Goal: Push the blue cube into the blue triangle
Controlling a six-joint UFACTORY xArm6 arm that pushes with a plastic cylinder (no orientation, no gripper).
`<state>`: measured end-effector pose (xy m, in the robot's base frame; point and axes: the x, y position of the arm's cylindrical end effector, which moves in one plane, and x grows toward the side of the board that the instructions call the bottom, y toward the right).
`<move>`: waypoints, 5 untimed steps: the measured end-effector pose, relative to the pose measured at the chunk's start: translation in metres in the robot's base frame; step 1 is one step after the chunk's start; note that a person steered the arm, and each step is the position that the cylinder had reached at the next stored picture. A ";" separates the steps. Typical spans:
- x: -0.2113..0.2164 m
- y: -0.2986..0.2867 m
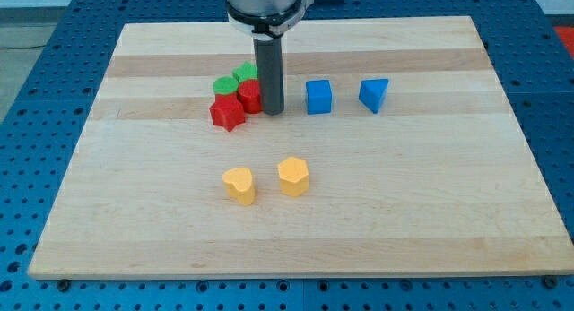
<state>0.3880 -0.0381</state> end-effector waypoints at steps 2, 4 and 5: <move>-0.010 0.058; -0.010 0.110; 0.023 0.060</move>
<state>0.4109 0.0221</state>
